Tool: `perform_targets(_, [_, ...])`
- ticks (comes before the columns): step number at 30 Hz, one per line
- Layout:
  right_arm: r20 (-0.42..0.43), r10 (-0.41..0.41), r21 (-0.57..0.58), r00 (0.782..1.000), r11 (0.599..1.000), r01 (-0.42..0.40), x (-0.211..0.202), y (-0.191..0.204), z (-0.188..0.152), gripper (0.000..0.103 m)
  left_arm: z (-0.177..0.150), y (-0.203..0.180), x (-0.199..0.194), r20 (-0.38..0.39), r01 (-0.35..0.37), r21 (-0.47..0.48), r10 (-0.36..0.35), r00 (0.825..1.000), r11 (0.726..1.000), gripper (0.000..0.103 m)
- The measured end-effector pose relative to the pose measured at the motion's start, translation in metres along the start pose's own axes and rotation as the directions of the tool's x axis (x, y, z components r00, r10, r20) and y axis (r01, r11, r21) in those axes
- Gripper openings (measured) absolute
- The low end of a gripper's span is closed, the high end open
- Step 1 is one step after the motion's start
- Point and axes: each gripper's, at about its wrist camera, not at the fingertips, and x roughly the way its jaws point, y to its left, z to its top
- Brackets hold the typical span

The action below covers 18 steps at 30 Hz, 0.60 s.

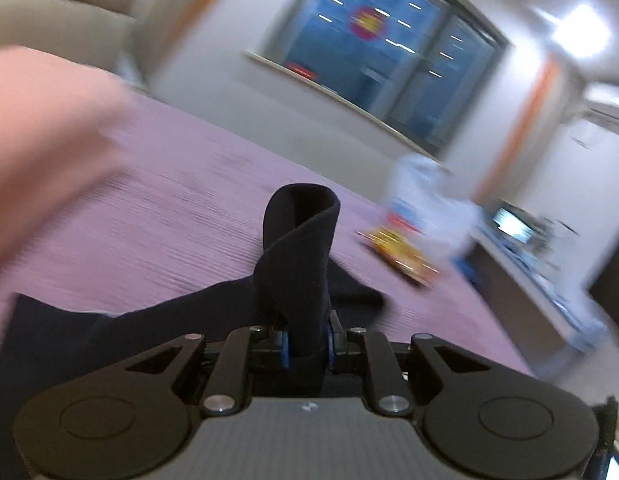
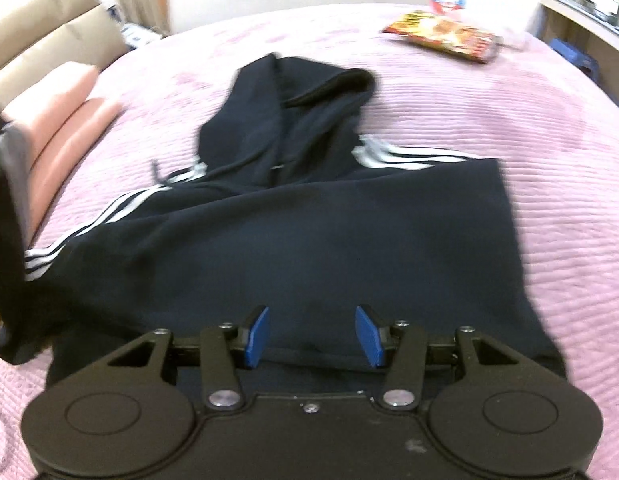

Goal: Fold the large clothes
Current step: 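Fold the held sleeve across the hoodie body with the left tool, release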

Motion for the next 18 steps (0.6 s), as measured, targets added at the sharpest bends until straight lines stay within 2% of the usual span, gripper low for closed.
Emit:
perform_targets(1, [0.006,-0.008,0.014,1.0,1.0,0.008,-0.004,-0.009,0.001,0.06,-0.007,-0.017,0.015,-0.021,0.042,0.015,-0.042,0.999,0.999,0.022])
perform_targets(2, [0.015,-0.017,0.024,1.0,1.0,0.017,-0.008,-0.019,0.002,0.06,-0.013,-0.03,0.031,-0.055,0.081,0.033,-0.079,0.995,0.996,0.035])
perform_targets(3, [0.024,-0.026,0.031,0.999,0.999,0.025,-0.012,-0.027,0.004,0.06,-0.025,-0.047,0.048,-0.102,0.098,0.058,-0.092,0.991,0.994,0.043])
perform_targets(4, [0.027,-0.03,0.037,0.999,0.999,0.029,-0.014,-0.035,0.006,0.06,-0.034,-0.057,0.061,-0.143,0.085,0.084,-0.072,0.987,0.993,0.057])
perform_targets(5, [0.025,-0.028,0.043,0.999,0.999,0.027,-0.013,-0.041,0.007,0.06,-0.041,-0.062,0.07,-0.175,0.062,0.109,-0.043,0.984,0.992,0.067])
perform_targets(7, [0.015,-0.006,0.058,1.0,0.998,0.005,-0.009,-0.052,0.007,0.063,-0.058,-0.059,0.079,-0.236,0.023,0.138,0.011,0.972,0.99,0.068])
perform_targets(10, [-0.006,0.073,0.079,0.997,0.994,-0.072,0.006,-0.059,0.009,0.07,-0.072,-0.041,0.069,-0.272,-0.031,0.101,0.058,0.96,0.994,0.068])
perform_targets(12, [-0.014,0.152,0.099,0.988,0.984,-0.15,0.02,-0.055,0.015,0.075,-0.07,-0.017,0.054,-0.275,-0.085,0.067,0.101,0.956,0.994,0.068])
perform_targets(14, [-0.028,0.228,0.115,0.973,0.968,-0.223,0.035,-0.046,0.022,0.075,-0.063,0.001,0.044,-0.269,-0.131,0.022,0.132,0.954,0.991,0.068])
perform_targets(16, [-0.041,0.273,0.125,0.961,0.956,-0.266,0.052,-0.038,0.03,0.075,-0.066,0.018,0.037,-0.263,-0.197,-0.014,0.186,0.947,0.98,0.068])
perform_targets(18, [-0.057,0.302,0.149,0.952,0.945,-0.291,0.067,-0.031,0.038,0.075,-0.064,0.03,0.03,-0.251,-0.233,-0.045,0.214,0.944,0.972,0.068])
